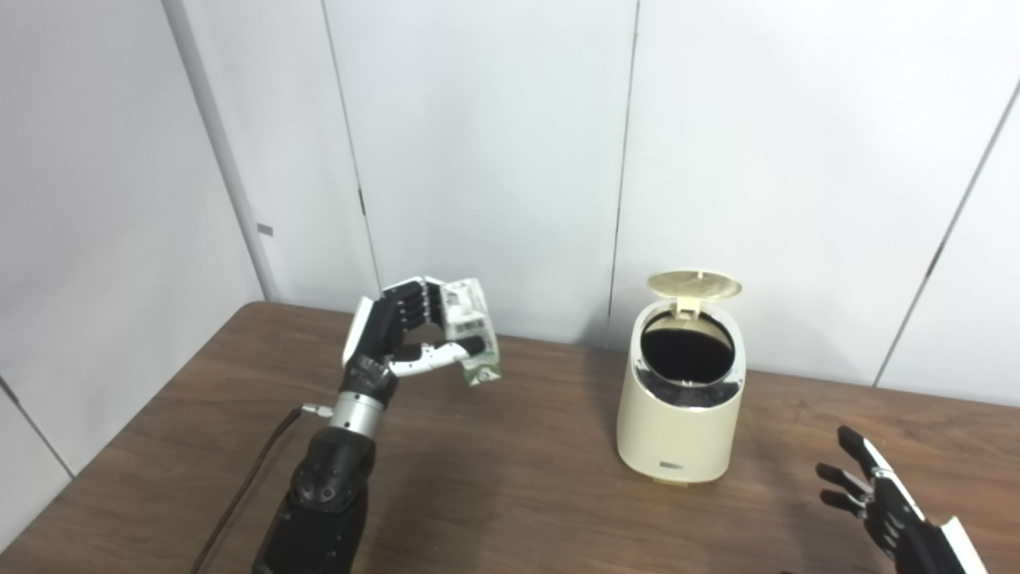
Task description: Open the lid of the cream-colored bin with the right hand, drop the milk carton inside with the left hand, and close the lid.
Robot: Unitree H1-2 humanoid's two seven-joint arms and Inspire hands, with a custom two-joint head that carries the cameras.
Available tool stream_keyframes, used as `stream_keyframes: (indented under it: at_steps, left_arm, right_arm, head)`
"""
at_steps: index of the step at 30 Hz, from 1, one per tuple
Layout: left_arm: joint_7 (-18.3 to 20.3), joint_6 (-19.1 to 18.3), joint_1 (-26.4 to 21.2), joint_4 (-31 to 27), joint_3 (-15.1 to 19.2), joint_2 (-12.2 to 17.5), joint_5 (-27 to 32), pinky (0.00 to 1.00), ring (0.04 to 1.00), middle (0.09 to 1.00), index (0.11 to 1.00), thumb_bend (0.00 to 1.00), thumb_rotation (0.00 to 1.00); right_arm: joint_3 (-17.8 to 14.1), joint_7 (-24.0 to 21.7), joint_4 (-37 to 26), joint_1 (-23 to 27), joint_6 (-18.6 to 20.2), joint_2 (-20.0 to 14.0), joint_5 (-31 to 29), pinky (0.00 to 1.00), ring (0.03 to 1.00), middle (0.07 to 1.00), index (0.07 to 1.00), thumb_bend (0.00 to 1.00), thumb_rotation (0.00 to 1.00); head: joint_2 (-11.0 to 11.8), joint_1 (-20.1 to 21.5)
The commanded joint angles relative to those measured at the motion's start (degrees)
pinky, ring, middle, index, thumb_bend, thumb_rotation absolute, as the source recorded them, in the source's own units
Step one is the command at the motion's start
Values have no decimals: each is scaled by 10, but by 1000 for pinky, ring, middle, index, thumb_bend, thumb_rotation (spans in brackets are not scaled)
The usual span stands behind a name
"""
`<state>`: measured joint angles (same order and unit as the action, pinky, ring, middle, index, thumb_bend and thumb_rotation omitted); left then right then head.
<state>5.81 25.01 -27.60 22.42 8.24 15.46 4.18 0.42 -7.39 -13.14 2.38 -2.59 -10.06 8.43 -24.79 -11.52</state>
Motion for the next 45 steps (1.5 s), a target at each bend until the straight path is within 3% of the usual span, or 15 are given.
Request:
stream_keyframes:
  at_steps: [1,9,19,30,45]
  left_arm:
    - [18,19,-50,-39,-3,2,7,456,448,502,505,503,0]
    - [71,19,-91,-50,-15,-32,20,439,445,498,508,503,0]
    - [117,19,-124,-33,-14,-62,27,437,442,499,509,503,0]
    - [154,19,-150,-7,-9,-95,34,430,443,501,505,503,0]
    - [176,19,-164,30,-3,-118,27,433,443,499,508,503,0]
  right_arm:
    - [1,11,-4,19,-16,4,3,810,859,970,942,718,10]
    - [7,32,24,30,-37,8,39,751,829,942,926,745,109]
    - [14,50,61,38,-66,15,50,771,836,944,928,757,230]
    - [15,66,77,42,-77,25,50,796,851,948,928,770,256]
    - [19,79,80,44,-78,34,62,778,857,954,939,771,276]
  head:
    - [0,5]
    - [12,37]
    - [19,72]
    - [24,93]
    - [24,111]
